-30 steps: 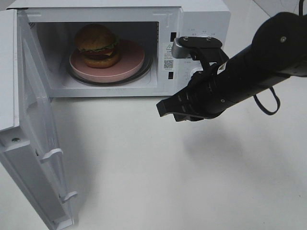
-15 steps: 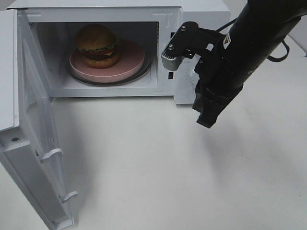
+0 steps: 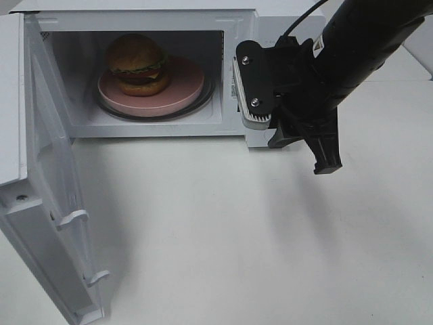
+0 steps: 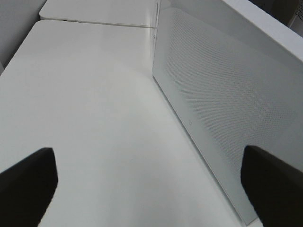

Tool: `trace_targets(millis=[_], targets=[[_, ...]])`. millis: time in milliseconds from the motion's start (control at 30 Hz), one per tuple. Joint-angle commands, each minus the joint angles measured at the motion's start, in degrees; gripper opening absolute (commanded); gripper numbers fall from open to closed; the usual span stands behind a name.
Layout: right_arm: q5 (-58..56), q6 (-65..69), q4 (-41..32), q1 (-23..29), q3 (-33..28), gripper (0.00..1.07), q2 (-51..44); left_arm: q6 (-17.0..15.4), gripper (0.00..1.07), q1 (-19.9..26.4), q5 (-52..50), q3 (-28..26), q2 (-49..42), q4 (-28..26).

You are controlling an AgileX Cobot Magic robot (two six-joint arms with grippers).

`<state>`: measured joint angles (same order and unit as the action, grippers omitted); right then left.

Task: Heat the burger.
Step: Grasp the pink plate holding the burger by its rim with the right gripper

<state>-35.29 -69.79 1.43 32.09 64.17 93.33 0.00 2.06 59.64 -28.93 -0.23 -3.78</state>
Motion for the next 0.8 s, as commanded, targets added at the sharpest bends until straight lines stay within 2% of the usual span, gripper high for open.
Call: trace_targets(millis=[33,67,100,133,167,233,300,533,800], targets=[[3.55,1.66,0.63,0.06,0.46,0.54,0.06,0.0,0.98,0.17,-0.29,0.06,-1.26,-0.46],[3.55,1.66,0.63,0.06,0.46,0.54,0.06,0.0,0.98,0.17,-0.29,0.06,-1.26,-0.46],[4.7,3.38,2.41,0.63,0.46,0.65,0.23,0.0,0.98,0.17,-0.29,0.06,-1.26,-0.46],[5.33,4.3,4.07,0.69,0.46,0.7,0.29,0.0,0.98,0.17,-0.29,0.06,-1.26,-0.46],[5.33,4.3,4.07,0.69,0.46,0.7,0.29,0.0,0.98,0.17,-0.29,0.06,-1.26,-0.46],[7.16,8.77,8.37,2.01,0.46,0.83,1.03,0.0,0.98,0.17,-0.29,0.06,-1.26,-0.46],[8.37,11.52,10.66,2.41,0.46,0.87,1.78,0.0,0.98,0.17,-0.29,0.06,-1.26,-0.46],[9.34,15.13,15.47,4.81,2.01,0.86,4.76,0.0,0.98,0.17,-0.29,0.06,-1.26,-0.46],[10.26,16.33,17.93,7.39,9.4,0.84,10.37,0.0,0.98,0.17,-0.29,0.06,-1.26,-0.46]])
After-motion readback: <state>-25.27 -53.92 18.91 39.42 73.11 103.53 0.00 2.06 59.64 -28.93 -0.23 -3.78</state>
